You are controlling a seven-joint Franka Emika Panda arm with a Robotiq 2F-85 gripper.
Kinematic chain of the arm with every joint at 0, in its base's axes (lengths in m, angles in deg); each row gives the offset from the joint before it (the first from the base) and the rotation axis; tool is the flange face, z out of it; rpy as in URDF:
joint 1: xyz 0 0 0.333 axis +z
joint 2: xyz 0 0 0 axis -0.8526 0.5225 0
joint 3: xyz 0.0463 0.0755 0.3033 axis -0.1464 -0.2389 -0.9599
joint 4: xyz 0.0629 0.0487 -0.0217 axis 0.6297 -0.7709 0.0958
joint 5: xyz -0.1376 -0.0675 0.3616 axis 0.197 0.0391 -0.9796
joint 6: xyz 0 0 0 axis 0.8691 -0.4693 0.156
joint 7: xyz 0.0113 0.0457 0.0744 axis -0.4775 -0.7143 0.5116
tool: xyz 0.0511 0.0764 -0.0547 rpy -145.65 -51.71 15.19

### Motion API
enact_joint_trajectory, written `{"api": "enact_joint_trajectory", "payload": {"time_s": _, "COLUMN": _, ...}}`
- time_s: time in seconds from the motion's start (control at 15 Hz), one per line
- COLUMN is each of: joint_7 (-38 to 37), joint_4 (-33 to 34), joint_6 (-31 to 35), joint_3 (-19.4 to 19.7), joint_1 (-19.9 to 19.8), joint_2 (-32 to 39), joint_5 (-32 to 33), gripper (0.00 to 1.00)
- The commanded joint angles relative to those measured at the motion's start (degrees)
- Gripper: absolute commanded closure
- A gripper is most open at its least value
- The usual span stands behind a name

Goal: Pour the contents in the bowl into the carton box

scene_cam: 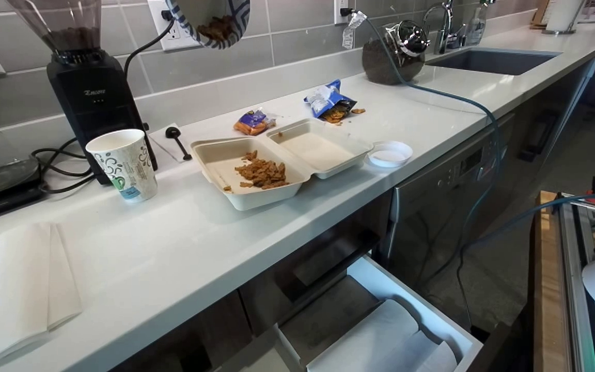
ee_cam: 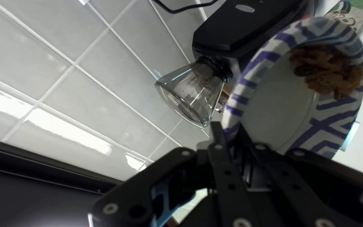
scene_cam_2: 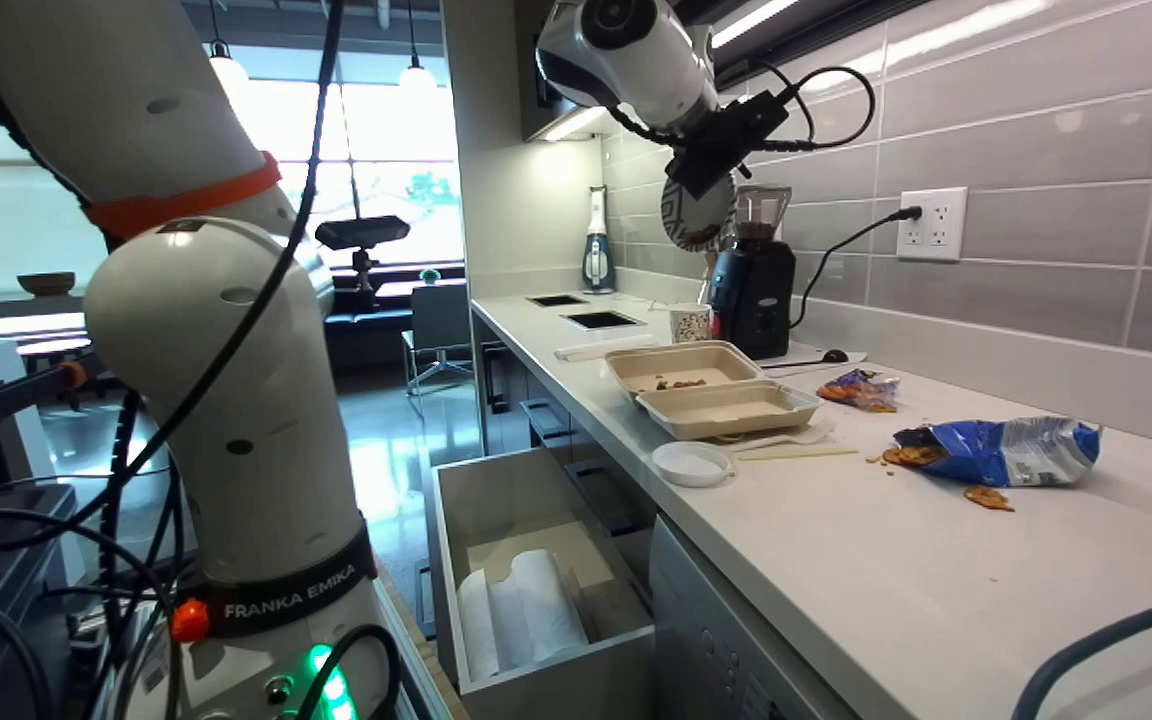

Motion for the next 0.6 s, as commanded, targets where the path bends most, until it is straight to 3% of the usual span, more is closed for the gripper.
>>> {"api": "enact_joint_trajectory", "payload": {"time_s": 0.0, "joint_7": 1.8, "joint_4": -0.8, "joint_6": -3.8, "joint_3": -0.8, "joint_1": -2.3, "joint_2": -2.0, "joint_5": 0.8, "gripper": 0.97}}
{"api": "enact_joint_trajectory", "payload": {"time_s": 0.53, "joint_7": 1.7, "joint_4": -0.6, "joint_6": -11.7, "joint_3": -4.5, "joint_1": -9.4, "joint_2": -5.4, "joint_5": 0.1, "gripper": 0.97}}
